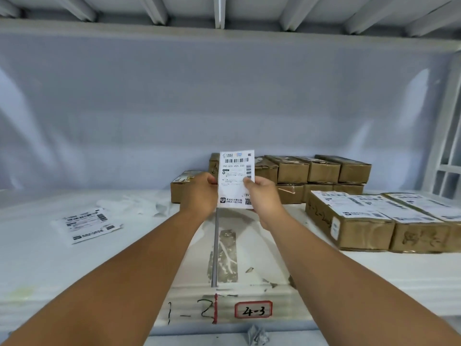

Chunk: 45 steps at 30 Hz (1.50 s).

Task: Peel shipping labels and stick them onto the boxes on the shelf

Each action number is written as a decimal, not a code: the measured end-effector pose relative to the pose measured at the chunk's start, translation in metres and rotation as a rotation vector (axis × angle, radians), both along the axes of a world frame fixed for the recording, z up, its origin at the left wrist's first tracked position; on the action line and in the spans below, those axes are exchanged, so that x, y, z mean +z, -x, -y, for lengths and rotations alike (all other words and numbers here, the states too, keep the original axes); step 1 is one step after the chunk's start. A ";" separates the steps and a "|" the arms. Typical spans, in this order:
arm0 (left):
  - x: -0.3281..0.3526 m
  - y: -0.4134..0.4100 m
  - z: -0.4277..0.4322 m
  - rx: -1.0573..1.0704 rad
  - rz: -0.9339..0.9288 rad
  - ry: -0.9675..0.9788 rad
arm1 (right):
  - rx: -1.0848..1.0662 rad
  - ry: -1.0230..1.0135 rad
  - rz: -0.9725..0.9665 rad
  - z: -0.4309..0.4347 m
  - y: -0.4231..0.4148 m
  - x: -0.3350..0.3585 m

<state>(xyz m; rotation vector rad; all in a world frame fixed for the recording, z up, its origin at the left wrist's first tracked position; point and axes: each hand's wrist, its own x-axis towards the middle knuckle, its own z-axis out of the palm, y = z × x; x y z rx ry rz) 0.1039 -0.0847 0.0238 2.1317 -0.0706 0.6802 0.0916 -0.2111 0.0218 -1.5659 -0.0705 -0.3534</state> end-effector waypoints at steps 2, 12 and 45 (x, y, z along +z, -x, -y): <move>-0.001 -0.011 0.003 0.029 0.007 0.024 | -0.011 0.039 -0.018 0.002 -0.004 -0.006; -0.021 -0.063 -0.024 0.337 0.037 -0.605 | -0.182 0.295 0.060 0.010 -0.011 -0.015; -0.032 -0.074 -0.025 0.311 -0.186 -0.825 | -0.168 0.323 0.040 0.010 -0.009 -0.014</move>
